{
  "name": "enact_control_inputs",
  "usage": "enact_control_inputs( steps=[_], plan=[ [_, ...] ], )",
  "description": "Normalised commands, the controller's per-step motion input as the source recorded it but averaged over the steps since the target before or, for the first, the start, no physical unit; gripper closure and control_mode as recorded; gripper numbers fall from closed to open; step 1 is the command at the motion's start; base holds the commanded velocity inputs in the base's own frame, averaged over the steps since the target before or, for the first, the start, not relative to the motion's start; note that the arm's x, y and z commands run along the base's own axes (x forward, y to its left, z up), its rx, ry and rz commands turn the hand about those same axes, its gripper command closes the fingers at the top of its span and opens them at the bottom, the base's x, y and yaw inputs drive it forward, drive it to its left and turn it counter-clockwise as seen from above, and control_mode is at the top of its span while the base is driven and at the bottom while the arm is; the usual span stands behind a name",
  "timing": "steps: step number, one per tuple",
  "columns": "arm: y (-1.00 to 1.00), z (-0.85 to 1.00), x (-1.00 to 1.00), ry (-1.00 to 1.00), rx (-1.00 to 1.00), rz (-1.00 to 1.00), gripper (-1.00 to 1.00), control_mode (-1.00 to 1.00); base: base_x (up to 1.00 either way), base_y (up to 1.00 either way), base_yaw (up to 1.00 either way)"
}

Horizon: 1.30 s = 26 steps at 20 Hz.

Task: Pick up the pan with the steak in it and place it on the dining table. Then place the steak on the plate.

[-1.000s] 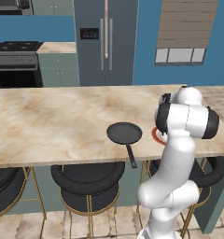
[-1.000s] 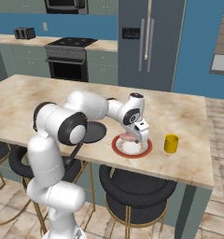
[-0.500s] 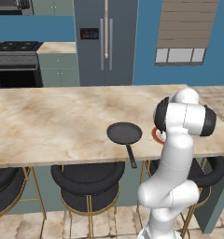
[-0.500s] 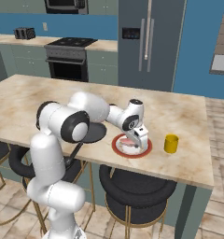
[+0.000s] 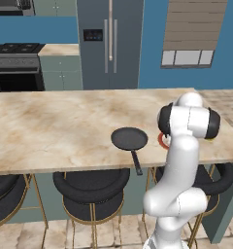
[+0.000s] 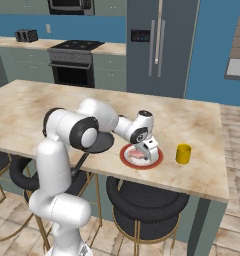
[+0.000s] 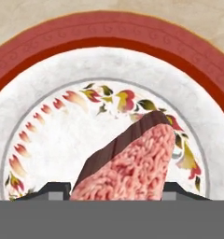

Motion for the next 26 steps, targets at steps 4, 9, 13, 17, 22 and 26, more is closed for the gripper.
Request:
enact_control_inputs(
  steps=[4,9,13,17,22,26],
  plan=[
    [0.0,-0.16,0.22,-0.04,0.0,0.0,-1.0,-1.0,0.0,0.0,0.0],
    [0.0,-0.09,0.11,0.0,0.0,0.0,-1.0,-1.0,0.0,0.0,0.0],
    [-0.03,0.21,0.0,0.0,0.03,-0.01,-1.0,-1.0,0.0,0.0,0.0],
    [0.0,0.59,0.0,0.0,0.04,-0.06,-1.0,-1.0,0.0,0.0,0.0],
    [0.04,0.78,-0.13,0.01,0.04,-0.07,-1.0,-1.0,0.0,0.0,0.0],
    [0.2,0.67,-0.54,0.0,0.0,-0.01,-1.0,-1.0,0.0,0.0,0.0]
  ],
)
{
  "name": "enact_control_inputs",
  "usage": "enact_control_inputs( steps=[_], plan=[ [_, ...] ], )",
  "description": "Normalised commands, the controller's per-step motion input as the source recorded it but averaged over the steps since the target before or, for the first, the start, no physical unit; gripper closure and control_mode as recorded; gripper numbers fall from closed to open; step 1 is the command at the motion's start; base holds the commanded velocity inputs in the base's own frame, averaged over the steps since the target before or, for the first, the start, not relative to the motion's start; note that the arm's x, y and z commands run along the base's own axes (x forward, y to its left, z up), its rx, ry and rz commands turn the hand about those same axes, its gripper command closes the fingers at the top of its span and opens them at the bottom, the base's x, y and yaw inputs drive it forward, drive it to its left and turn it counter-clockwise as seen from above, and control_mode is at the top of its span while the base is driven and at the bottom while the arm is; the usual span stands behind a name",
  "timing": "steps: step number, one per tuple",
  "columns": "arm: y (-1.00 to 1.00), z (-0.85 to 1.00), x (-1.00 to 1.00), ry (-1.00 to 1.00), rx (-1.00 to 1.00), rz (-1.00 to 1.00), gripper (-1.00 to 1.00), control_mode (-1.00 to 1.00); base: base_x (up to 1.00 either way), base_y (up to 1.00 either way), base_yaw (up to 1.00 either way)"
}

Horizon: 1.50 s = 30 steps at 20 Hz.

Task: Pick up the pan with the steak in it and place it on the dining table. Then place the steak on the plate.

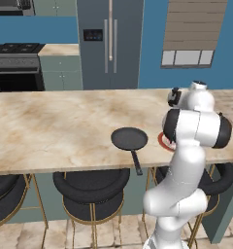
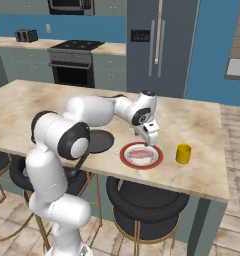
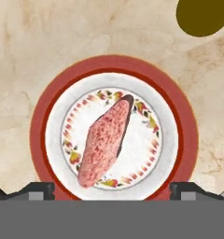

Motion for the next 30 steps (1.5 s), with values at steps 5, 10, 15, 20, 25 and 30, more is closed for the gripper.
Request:
enact_control_inputs(
  steps=[5,10,15,20,25,30],
  plan=[
    [0.37,0.33,-0.81,-0.02,-0.07,0.0,-1.0,-1.0,0.0,0.0,0.0],
    [0.29,0.21,-0.78,-0.25,-0.12,0.0,-1.0,-1.0,0.0,0.0,0.0],
    [0.08,0.08,-0.53,-0.5,-0.12,0.02,-1.0,-1.0,0.0,0.0,0.0],
    [-0.01,0.06,-0.27,-0.19,0.0,0.01,-1.0,-1.0,0.0,0.0,0.0],
    [0.52,0.06,-0.38,-0.21,-0.11,0.14,-1.0,-1.0,0.0,0.0,0.0],
    [0.74,0.1,-0.41,-0.34,-0.2,0.04,-1.0,-1.0,0.0,0.0,0.0]
  ],
)
